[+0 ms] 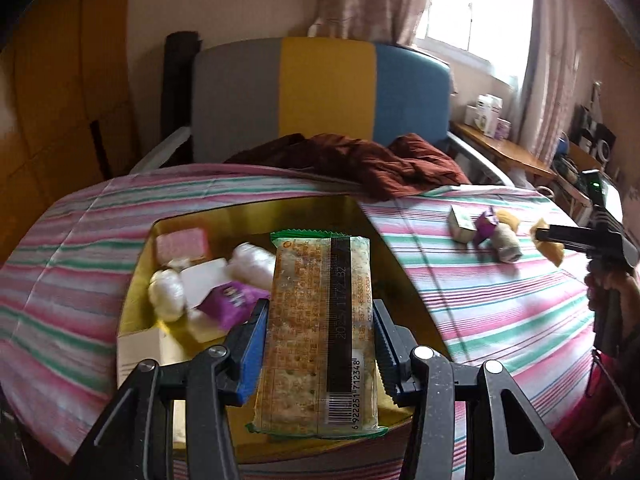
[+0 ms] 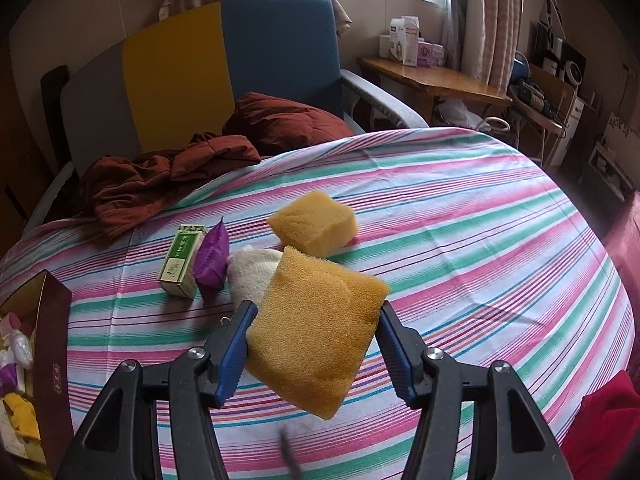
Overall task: Organize objects
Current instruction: 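Carry the cracker pack and yellow sponge into the gold tray and open both grippers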
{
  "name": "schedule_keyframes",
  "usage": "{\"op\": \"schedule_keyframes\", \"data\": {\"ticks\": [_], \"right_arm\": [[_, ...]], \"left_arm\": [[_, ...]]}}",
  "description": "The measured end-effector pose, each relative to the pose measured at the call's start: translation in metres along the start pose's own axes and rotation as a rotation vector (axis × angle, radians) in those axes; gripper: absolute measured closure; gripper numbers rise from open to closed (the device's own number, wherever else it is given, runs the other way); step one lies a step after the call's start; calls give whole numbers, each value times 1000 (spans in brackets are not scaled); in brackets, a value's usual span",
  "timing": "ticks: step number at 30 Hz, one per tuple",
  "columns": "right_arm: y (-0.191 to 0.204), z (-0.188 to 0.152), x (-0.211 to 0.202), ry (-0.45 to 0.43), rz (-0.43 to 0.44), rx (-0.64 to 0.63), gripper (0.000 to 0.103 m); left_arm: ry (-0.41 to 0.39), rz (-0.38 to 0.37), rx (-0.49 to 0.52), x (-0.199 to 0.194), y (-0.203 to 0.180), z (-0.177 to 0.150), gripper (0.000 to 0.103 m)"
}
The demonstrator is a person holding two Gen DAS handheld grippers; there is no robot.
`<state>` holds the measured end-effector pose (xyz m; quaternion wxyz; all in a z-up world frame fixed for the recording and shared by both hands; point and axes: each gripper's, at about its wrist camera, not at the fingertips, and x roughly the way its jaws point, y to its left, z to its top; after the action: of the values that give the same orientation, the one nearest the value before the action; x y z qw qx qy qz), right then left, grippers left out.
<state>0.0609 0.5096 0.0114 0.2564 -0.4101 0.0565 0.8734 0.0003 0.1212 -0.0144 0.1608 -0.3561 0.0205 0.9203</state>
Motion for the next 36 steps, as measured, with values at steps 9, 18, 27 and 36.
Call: {"op": "schedule_keyframes", "data": {"ticks": [9, 18, 27, 36], "right_arm": [[33, -7, -25, -38, 73, -94, 43], [135, -42, -73, -59, 353, -301, 43], [228, -89, -93, -16, 557, -458, 43], [257, -107, -91, 15, 610, -487, 43]], "left_arm": [[3, 55, -81, -3, 42, -12, 54], [29, 77, -179, 1, 78, -19, 54], [32, 68, -176, 3, 74, -19, 54], [24, 76, -182, 3, 75, -19, 54]]}}
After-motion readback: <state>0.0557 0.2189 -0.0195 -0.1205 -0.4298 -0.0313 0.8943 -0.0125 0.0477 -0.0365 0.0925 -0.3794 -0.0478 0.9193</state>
